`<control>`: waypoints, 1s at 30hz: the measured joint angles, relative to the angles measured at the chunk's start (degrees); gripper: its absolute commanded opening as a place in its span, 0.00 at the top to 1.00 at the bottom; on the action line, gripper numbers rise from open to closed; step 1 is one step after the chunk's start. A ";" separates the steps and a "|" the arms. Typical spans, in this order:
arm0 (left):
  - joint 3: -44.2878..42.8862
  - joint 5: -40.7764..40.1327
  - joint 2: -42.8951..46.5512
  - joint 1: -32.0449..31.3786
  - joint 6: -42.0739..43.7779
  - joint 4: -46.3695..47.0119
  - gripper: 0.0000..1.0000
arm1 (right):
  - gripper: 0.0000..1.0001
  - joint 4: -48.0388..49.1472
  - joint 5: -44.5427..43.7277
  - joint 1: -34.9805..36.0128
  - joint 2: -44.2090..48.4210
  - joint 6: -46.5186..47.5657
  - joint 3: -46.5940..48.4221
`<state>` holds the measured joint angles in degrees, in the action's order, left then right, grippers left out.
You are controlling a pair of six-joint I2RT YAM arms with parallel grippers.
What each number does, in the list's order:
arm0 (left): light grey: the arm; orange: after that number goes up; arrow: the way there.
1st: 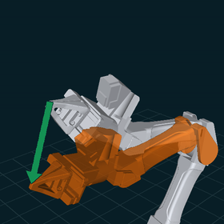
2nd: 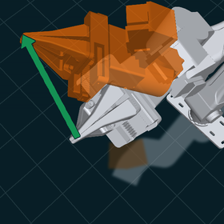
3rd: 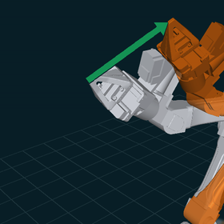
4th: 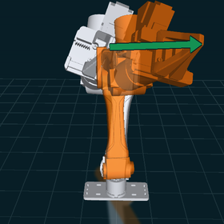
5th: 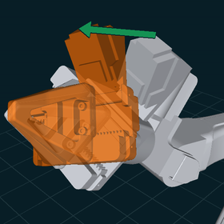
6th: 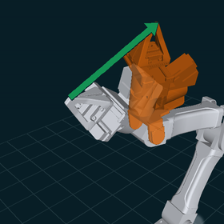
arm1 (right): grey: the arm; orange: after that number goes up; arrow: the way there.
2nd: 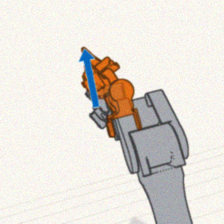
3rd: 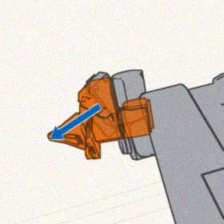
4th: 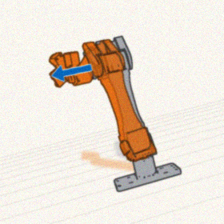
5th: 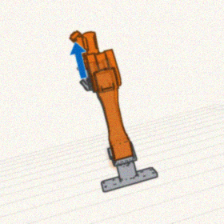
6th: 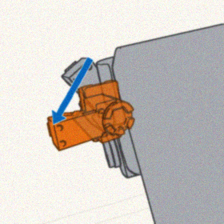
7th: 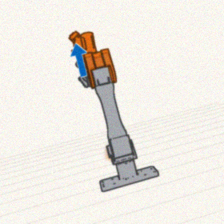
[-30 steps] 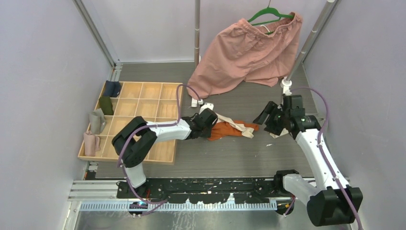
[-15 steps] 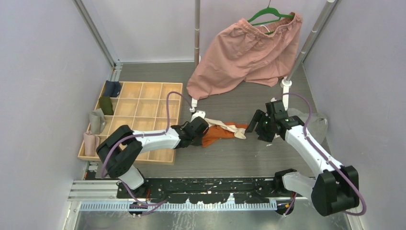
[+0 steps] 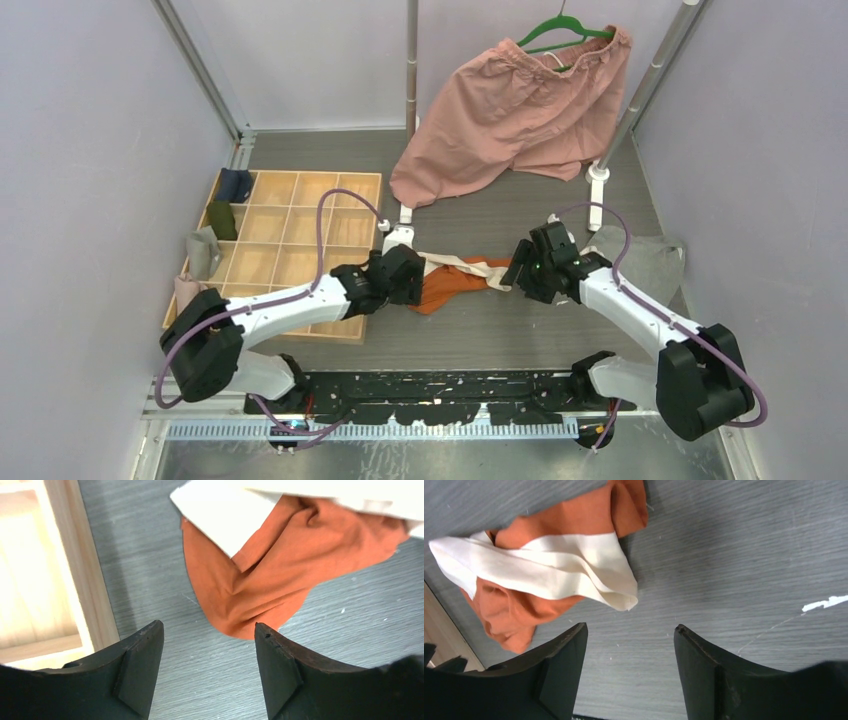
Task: Roll the underwear
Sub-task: Flatten out the underwear at the center of the board.
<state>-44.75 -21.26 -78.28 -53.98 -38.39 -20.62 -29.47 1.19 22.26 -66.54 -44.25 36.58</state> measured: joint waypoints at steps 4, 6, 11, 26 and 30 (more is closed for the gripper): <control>-1.66 -1.25 1.38 1.14 1.27 0.61 0.33 | 0.36 3.65 -1.01 0.00 -1.09 -0.76 -0.81; -2.19 -0.66 0.81 2.64 1.97 1.66 0.33 | 0.39 5.99 -1.01 0.00 -3.54 -0.79 -0.81; -3.34 1.88 -3.30 6.71 3.32 4.59 0.34 | 0.50 8.81 -0.17 0.00 -9.33 -0.72 -0.79; -5.73 6.36 -8.87 8.68 7.39 9.27 0.40 | 0.99 9.14 -2.21 0.00 -5.14 0.00 -1.66; -7.02 7.58 -10.64 8.74 7.63 9.70 0.49 | 0.99 5.33 -5.18 0.00 2.34 0.55 -1.66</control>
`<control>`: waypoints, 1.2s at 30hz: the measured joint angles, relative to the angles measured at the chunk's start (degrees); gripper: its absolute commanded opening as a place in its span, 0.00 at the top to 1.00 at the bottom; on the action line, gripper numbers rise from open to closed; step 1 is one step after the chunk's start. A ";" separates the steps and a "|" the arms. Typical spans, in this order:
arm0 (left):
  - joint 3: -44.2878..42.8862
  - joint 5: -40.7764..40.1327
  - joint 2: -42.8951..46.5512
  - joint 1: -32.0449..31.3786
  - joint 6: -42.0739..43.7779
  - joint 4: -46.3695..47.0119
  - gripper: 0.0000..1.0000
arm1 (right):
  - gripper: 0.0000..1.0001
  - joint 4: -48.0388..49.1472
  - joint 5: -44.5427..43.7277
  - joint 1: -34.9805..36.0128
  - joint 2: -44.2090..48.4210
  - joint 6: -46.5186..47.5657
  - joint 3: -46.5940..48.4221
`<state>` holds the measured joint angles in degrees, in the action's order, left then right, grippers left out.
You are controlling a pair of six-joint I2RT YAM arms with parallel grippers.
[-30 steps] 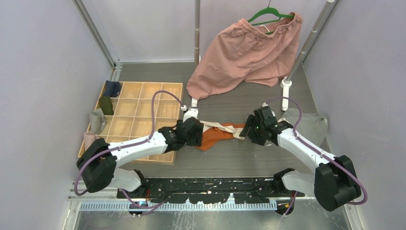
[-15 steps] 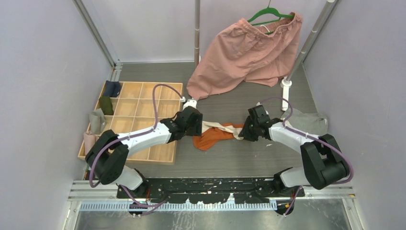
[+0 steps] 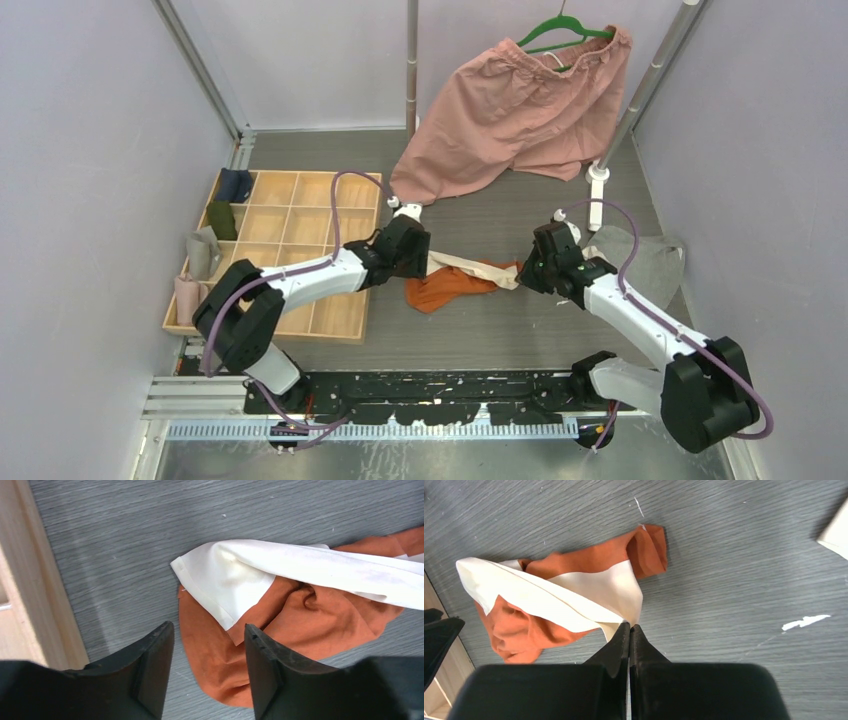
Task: Roll the underwear
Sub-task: Flatten out the underwear at the center of the board.
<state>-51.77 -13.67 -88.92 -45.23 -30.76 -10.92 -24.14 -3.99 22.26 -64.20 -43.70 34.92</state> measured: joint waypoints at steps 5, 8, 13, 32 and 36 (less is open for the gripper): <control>-0.79 1.79 -2.84 0.02 -0.42 1.60 0.53 | 0.99 -2.43 -0.59 0.00 2.10 0.07 0.00; -1.11 2.21 -4.44 0.02 -0.61 1.81 0.54 | 0.99 -3.15 -0.46 0.00 1.79 0.15 0.00; -3.32 2.82 -8.17 0.02 -0.74 2.71 0.60 | 0.99 -3.32 -0.17 0.00 1.79 0.28 0.00; -6.69 -0.39 -9.57 0.02 1.51 2.01 0.99 | 0.99 -9.94 0.22 0.00 8.59 2.60 2.40; -6.56 -1.20 -2.03 0.02 2.84 1.42 0.99 | 0.99 -13.88 -0.04 0.00 13.14 3.04 5.33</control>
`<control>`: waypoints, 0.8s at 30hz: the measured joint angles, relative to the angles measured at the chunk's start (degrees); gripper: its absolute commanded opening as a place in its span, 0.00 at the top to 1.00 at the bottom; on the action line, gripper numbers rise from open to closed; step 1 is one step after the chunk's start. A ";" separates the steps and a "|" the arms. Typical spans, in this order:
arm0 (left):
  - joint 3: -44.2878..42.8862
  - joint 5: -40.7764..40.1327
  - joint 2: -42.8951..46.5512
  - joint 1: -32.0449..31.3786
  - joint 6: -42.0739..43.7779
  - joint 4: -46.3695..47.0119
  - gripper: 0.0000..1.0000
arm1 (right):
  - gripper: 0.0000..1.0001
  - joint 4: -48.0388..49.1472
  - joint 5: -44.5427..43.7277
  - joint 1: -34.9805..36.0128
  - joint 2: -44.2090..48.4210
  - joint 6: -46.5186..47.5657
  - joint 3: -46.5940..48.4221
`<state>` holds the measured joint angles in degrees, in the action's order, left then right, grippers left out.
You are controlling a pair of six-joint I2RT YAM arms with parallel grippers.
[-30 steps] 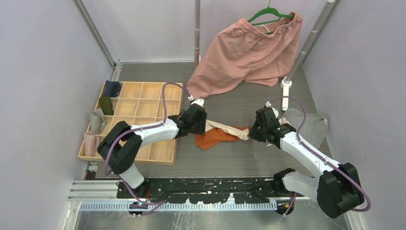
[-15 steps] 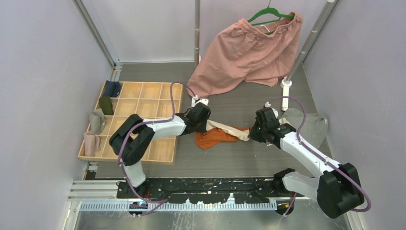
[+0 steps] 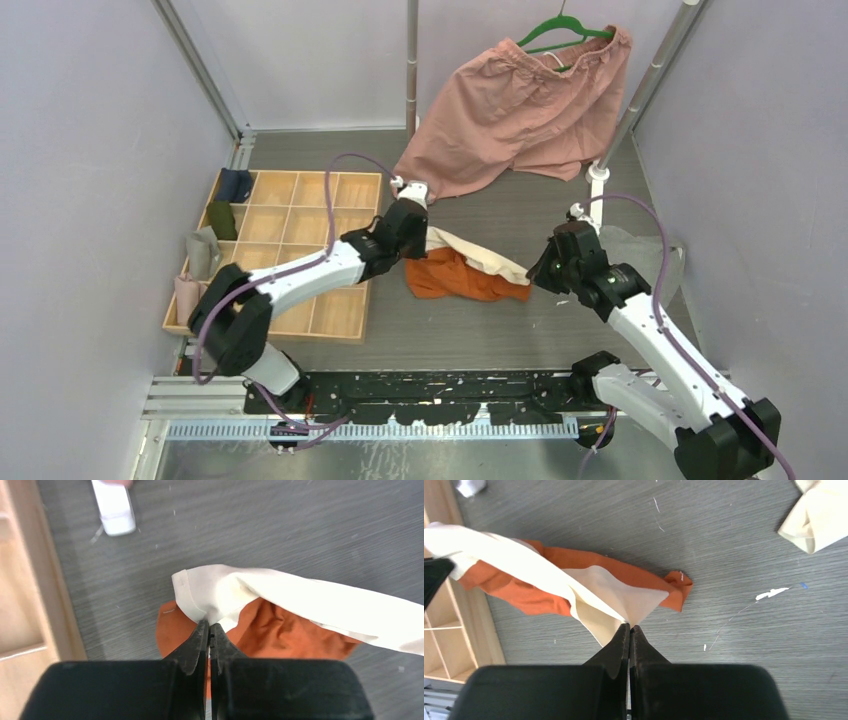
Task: Roll the underwear
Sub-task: Flatten out the underwear at the center of the board.
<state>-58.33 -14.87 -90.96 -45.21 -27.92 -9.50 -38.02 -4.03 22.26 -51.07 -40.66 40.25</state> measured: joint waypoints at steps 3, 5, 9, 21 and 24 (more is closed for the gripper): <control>0.63 -0.61 6.73 0.00 0.81 0.04 0.99 | 0.99 -3.08 -0.87 0.00 2.86 0.31 2.60; 1.53 -0.83 11.10 0.00 1.53 0.04 0.99 | 0.99 -5.09 -1.53 0.00 4.48 0.57 4.28; 3.39 -0.90 16.98 0.00 3.08 -0.33 0.99 | 0.99 -9.14 -2.71 0.00 6.95 1.33 7.30; 8.15 0.83 27.28 0.00 4.90 -2.32 0.99 | 0.99 -18.12 -2.21 0.00 11.65 1.51 15.67; 8.15 1.36 28.06 -0.04 5.01 -2.73 0.99 | 0.99 -19.82 -1.90 0.00 12.09 1.51 18.49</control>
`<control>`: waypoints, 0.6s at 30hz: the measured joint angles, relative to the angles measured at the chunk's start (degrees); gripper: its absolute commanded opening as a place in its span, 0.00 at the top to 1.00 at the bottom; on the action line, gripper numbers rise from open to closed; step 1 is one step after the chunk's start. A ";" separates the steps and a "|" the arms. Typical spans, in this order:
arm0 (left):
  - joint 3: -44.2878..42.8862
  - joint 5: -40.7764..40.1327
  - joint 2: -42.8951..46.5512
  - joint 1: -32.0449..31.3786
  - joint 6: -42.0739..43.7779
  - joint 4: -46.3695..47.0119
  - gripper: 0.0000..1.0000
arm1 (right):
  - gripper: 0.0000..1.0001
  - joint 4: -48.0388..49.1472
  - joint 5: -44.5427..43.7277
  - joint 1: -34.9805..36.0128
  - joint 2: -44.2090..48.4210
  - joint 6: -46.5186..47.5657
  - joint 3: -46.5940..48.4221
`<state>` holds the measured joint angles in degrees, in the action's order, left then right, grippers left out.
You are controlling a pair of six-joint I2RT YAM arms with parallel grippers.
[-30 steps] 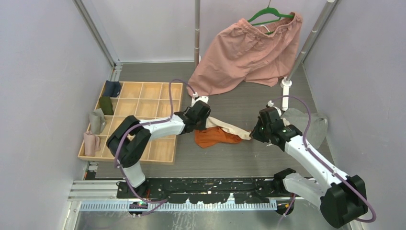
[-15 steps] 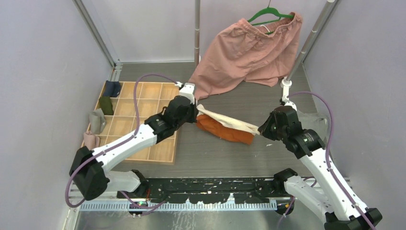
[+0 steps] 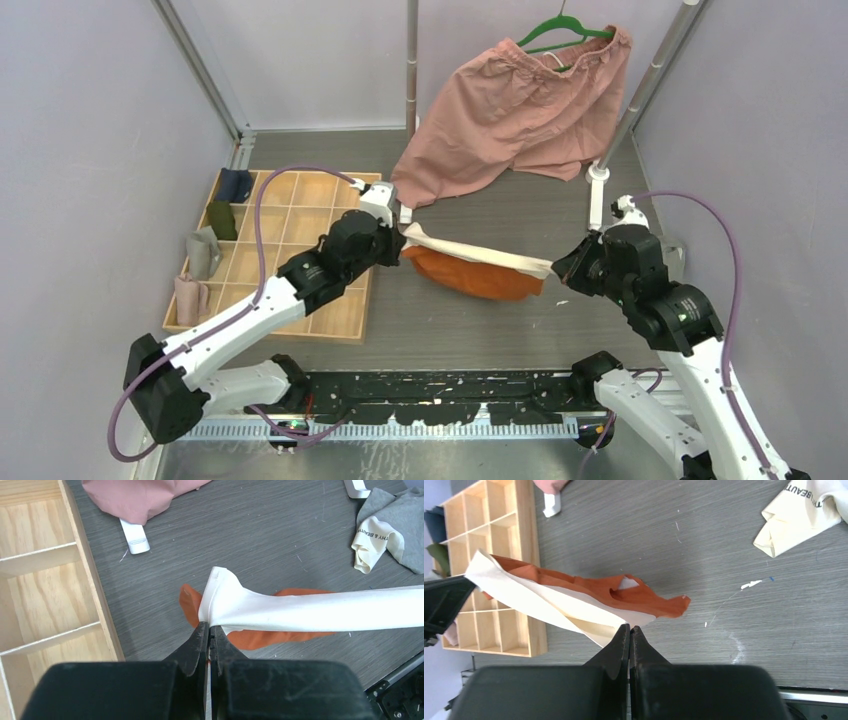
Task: Roll the underwear
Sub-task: Flatten out the underwear at the center of the board.
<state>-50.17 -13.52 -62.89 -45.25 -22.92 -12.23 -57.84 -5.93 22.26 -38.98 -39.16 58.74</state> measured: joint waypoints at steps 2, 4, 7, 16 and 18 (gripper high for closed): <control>-0.20 0.50 0.35 0.00 0.50 -0.57 0.99 | 0.99 -0.92 0.02 0.00 0.02 0.00 1.97; -0.76 1.31 0.35 0.00 1.03 -1.01 0.99 | 0.99 -1.57 -0.04 0.00 -0.07 0.09 4.20; -2.62 2.36 0.17 0.00 1.99 -1.49 0.99 | 0.99 -3.15 -0.87 0.00 -0.87 0.76 8.26; -21.59 11.30 -19.93 0.02 6.19 6.97 0.99 | 0.99 -10.78 -4.24 0.00 -4.72 6.19 23.54; -22.47 12.90 -23.21 0.02 6.51 10.88 0.99 | 0.99 -11.41 -1.29 -0.02 -4.66 6.62 25.03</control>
<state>-72.64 -0.62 -86.11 -45.23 -16.40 -1.34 -69.25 -7.22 22.24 -43.64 -32.53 83.77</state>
